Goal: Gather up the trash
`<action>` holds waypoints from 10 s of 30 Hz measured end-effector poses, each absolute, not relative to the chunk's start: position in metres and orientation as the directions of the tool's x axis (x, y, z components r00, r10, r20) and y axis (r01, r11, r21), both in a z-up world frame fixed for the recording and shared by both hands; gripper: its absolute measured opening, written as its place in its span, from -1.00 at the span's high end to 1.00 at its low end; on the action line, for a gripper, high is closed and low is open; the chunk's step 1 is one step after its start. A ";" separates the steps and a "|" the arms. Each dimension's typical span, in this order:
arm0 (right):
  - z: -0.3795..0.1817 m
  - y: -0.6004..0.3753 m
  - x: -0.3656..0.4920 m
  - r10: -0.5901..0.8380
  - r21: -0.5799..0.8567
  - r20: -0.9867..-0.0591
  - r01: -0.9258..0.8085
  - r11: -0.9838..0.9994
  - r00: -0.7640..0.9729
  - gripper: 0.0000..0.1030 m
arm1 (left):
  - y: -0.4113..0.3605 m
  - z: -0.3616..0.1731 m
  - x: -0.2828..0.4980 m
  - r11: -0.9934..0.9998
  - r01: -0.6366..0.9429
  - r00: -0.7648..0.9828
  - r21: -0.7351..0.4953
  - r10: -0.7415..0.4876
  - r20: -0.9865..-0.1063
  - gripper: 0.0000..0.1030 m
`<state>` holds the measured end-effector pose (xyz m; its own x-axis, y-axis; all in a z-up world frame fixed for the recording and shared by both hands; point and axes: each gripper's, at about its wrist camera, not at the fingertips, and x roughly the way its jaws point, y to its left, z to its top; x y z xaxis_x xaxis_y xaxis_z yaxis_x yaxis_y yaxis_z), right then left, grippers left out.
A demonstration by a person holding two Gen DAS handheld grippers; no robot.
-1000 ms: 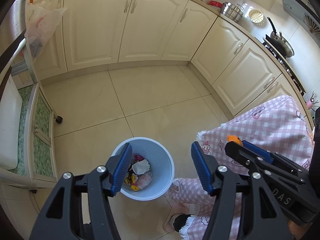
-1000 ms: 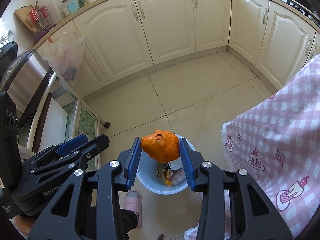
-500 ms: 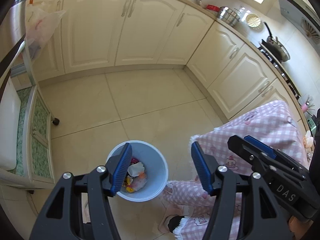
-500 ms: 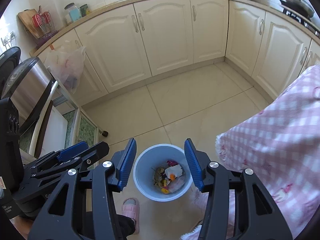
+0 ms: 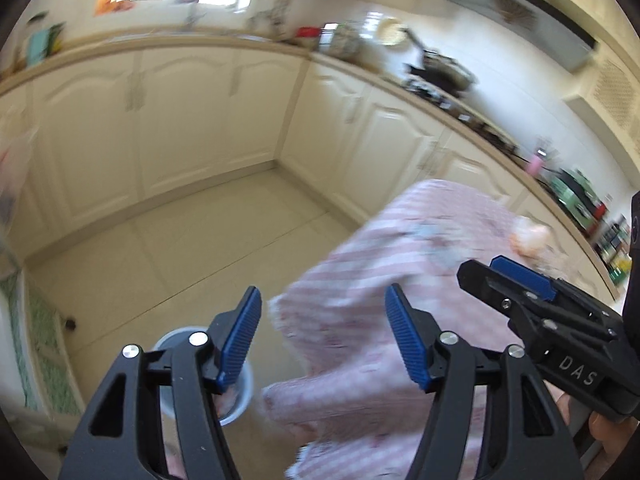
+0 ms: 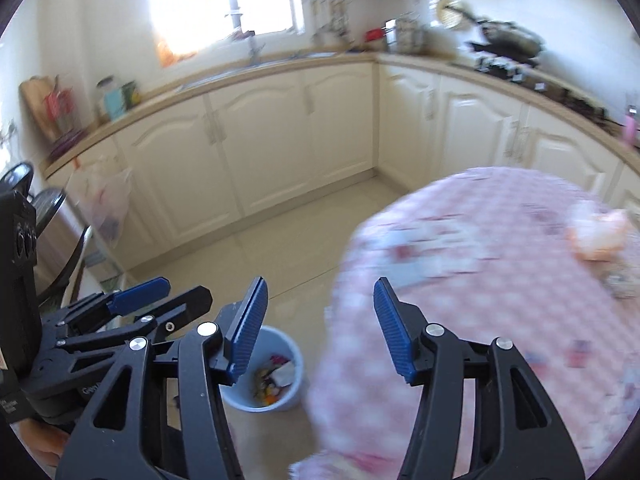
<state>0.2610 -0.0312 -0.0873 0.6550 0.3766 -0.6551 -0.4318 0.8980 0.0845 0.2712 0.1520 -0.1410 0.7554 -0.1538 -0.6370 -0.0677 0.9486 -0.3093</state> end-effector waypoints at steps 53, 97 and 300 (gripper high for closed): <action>-0.122 -0.325 0.381 0.073 0.108 -0.716 0.007 0.994 0.694 0.57 | -0.191 -0.154 0.509 0.904 0.404 0.579 -0.142 -0.373 -0.725 0.11; -0.059 -0.057 0.263 0.417 0.109 -0.609 -0.450 0.886 0.675 0.58 | 0.116 -0.095 0.272 0.980 0.016 0.802 -0.200 -0.132 -0.582 0.94; 0.014 -0.172 -0.065 0.057 -0.033 -0.166 -0.064 0.997 0.984 -0.85 | 0.008 0.024 -0.029 0.999 0.039 0.969 0.010 -0.035 -0.243 -0.89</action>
<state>-0.0655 -0.1717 0.0140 0.9844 0.0574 -0.1662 -0.0638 0.9974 -0.0334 -0.0289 0.0079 0.0239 0.9694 -0.0353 -0.2430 0.0389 0.9992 0.0103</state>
